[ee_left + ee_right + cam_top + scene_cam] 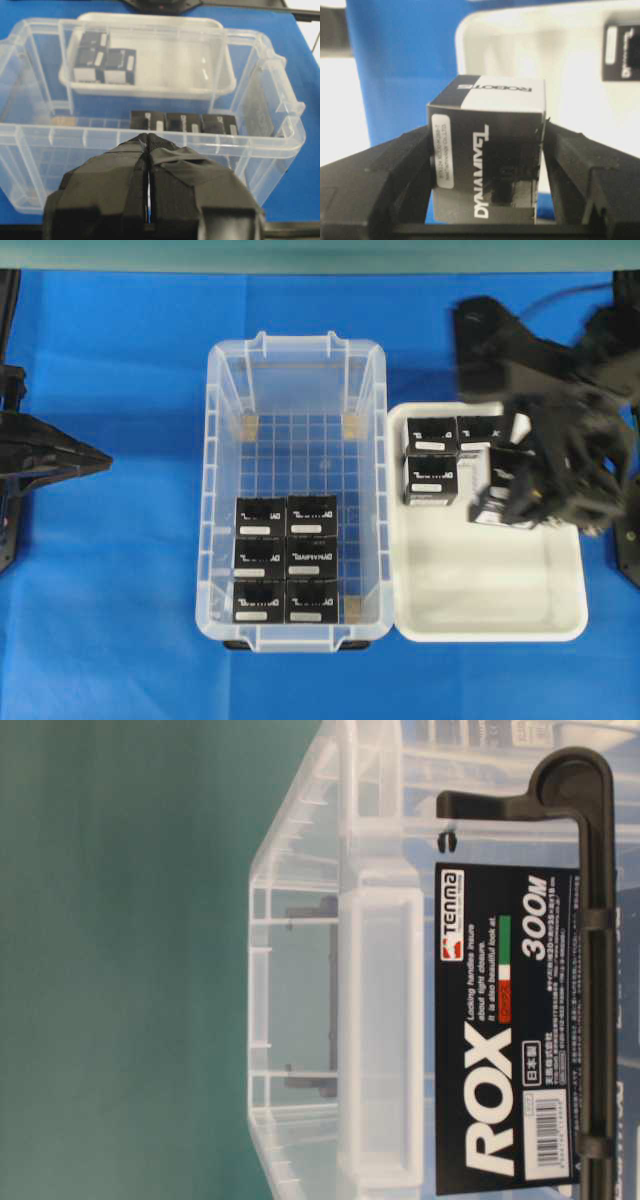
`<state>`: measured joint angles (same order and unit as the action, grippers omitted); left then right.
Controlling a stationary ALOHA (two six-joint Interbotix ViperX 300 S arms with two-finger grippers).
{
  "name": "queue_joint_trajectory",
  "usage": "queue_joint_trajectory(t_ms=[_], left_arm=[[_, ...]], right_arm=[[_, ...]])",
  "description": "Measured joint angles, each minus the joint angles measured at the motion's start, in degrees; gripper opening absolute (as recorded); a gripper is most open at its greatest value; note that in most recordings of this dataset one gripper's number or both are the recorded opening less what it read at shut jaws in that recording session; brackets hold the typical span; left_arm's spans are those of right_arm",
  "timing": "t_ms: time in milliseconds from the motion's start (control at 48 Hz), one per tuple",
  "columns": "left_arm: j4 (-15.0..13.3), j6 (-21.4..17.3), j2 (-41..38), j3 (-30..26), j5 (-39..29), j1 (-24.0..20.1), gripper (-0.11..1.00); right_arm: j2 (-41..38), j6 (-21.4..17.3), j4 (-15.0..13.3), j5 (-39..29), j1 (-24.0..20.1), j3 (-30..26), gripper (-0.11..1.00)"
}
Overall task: Pick the box from inside the plastic case
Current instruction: 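Lower the black box into the tray beside the other boxes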
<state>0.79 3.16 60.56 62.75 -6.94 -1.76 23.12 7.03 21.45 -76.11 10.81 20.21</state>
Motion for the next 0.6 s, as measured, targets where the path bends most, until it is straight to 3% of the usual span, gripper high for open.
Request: queue_joint_trajectory(t_ms=[250,604], left_arm=[[0.0,-0.1,0.2,0.0,0.4,0.1,-0.05],[0.1,-0.1,0.2,-0.2,0.9,0.1,-0.05]], right_arm=[[3.6,0.7,-7.1,14.1,-1.1,17.8,0.69],[0.9,2.0,-12.0,27.2,-1.6,28.9,0.67]])
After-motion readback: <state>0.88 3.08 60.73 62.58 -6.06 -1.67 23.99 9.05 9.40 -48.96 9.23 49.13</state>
